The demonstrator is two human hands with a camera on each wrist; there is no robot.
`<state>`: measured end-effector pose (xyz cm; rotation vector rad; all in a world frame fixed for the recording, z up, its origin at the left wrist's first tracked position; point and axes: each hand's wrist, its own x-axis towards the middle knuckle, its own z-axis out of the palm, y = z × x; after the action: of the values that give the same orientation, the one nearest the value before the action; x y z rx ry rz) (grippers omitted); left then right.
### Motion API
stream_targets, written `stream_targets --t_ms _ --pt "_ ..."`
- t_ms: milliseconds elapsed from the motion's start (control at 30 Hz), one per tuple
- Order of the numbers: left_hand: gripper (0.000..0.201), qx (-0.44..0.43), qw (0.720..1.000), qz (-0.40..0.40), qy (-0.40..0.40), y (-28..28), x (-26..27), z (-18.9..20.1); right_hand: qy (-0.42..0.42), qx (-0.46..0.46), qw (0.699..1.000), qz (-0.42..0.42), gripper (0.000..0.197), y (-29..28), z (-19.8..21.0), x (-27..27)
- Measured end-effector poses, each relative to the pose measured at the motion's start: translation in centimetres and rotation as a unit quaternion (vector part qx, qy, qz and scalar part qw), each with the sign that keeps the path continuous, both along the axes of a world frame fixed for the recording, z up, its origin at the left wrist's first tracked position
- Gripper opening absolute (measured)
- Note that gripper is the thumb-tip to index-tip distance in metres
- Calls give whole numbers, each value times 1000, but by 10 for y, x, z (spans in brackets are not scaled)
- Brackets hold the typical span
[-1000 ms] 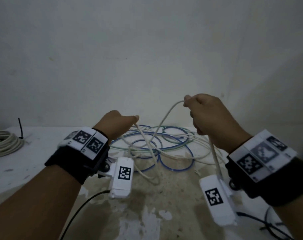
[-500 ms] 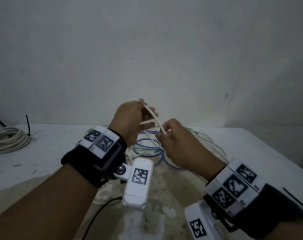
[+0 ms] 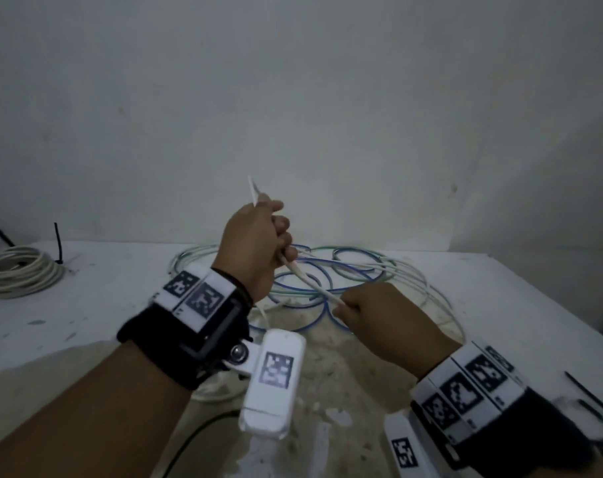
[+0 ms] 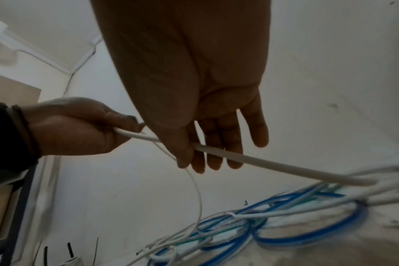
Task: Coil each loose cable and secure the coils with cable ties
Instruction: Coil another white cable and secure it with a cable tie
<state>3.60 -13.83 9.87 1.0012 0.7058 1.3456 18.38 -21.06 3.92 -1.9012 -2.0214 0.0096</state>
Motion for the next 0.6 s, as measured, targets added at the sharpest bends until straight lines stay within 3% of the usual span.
stream_targets --t_ms 100,200,367,433,500,600 --pt "26 -24 998 11 -49 15 -17 5 -61 -19 995 -75 41 -3 -10 11" --pt "29 -56 996 22 -67 25 -30 2 -153 -47 971 -177 35 -4 -11 23" --pt "21 -69 992 23 -108 22 -32 -9 59 -52 984 -158 22 6 -5 35" --pt "20 -51 992 22 -114 22 -28 -15 173 -31 974 -142 32 9 3 33" --pt "19 -35 995 12 -90 21 -22 -22 305 27 946 -108 24 11 8 28" --pt "21 -23 999 -28 -40 19 -14 -35 314 154 932 -94 11 15 7 22"
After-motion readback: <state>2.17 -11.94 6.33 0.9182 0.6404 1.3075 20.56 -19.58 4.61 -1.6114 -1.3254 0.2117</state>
